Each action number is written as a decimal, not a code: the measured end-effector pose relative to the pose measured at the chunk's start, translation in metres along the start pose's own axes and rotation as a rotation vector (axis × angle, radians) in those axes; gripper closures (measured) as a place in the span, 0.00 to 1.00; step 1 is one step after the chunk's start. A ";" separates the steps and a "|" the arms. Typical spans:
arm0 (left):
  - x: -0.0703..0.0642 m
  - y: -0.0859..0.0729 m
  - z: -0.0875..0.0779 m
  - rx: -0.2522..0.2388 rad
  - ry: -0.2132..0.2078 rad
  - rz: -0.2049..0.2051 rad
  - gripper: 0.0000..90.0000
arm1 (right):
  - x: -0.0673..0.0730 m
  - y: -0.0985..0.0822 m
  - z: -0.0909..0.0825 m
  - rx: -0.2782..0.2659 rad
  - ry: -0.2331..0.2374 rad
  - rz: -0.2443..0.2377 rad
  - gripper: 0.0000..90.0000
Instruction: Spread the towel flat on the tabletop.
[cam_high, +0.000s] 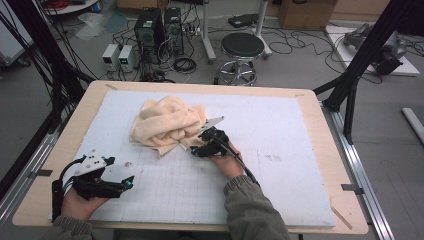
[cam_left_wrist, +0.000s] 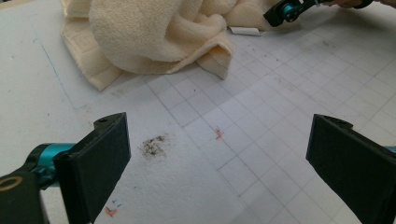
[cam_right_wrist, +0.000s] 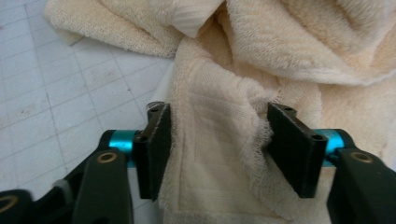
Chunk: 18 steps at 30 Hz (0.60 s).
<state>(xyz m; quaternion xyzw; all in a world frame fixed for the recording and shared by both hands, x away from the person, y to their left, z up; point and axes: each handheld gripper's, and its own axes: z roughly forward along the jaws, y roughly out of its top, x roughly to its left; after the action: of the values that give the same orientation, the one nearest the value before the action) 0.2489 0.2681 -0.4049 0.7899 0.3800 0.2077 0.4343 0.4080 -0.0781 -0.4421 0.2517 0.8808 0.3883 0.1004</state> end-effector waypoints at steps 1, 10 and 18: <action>0.000 0.000 0.000 0.004 -0.002 0.005 0.08 | 0.000 0.000 0.001 -0.001 0.005 0.013 0.54; -0.001 0.000 0.001 0.000 -0.002 0.002 0.08 | 0.001 0.002 -0.001 0.011 0.020 0.010 0.82; 0.001 0.000 0.000 0.001 0.001 -0.001 0.08 | -0.002 0.007 -0.021 -0.011 0.031 0.004 0.87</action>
<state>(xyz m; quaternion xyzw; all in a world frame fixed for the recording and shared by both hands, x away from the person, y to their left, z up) 0.2495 0.2686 -0.4054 0.7898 0.3805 0.2077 0.4339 0.4046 -0.0883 -0.4230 0.2468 0.8797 0.3970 0.0874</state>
